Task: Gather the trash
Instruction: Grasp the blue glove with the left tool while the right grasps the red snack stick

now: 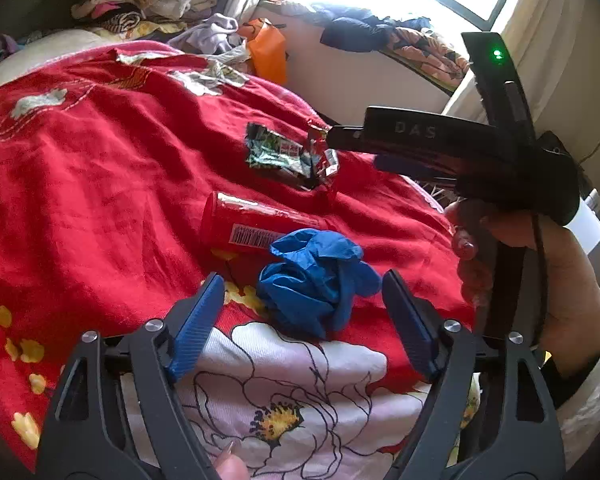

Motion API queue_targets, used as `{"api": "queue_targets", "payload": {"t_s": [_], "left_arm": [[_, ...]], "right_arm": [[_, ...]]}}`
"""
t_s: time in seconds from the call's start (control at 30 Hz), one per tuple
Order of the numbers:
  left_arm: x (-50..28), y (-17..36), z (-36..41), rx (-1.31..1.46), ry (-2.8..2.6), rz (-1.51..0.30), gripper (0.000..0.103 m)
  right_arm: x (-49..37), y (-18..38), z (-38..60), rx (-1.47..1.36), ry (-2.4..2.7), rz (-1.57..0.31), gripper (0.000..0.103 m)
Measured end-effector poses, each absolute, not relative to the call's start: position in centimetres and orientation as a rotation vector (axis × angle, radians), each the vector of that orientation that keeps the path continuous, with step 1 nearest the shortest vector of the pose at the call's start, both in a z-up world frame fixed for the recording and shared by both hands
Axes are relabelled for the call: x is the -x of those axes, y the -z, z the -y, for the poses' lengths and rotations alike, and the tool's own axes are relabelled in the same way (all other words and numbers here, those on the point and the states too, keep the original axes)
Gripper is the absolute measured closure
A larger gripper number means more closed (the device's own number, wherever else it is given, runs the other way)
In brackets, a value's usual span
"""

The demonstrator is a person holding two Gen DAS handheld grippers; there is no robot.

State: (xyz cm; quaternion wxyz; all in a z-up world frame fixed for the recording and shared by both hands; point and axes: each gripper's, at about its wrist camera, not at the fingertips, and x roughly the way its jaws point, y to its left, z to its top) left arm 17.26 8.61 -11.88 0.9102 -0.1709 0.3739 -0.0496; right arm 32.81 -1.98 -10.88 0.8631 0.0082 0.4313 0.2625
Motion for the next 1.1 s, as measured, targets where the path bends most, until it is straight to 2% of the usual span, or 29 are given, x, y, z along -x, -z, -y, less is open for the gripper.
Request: {"api": "queue_targets", "payload": {"t_s": [0.17,0.23,0.33,0.37,0.53,0.63,0.83,1.1], "left_arm": [[-17.6,12.5,-8.2,0.341,0.106,-0.787,0.039],[-17.6,12.7,-7.9,0.336,0.109,-0.791,0.043],[-17.7,13.0,-7.8,0.331,0.11,-0.799,0.052],[-17.7,13.1,-7.8,0.33,0.11,-0.803,0.054],[-17.7,13.5,-7.5,0.325,0.113,-0.818,0.075],[-17.7,13.7,-7.3,0.329,0.12,-0.826,0.085],[-17.1,13.0,-6.8,0.315,0.138,-0.818,0.091],[-16.1,11.1,-6.1,0.274,0.148,-0.784,0.092]], "right_arm": [[-33.7,12.7,1.8,-0.051,-0.557,-0.962,0.058],[-33.8,13.3,2.0,-0.075,-0.574,-0.987,0.074],[-33.3,13.5,2.4,-0.076,-0.585,-0.984,0.087],[-33.0,13.4,2.6,-0.079,-0.591,-0.978,0.087],[-31.4,12.7,3.9,-0.048,-0.585,-0.945,0.088],[-30.3,12.1,4.9,-0.036,-0.574,-0.924,0.088],[-27.9,11.3,7.0,-0.048,-0.565,-0.904,0.088],[-25.0,10.1,9.7,-0.079,-0.55,-0.871,0.088]]}}
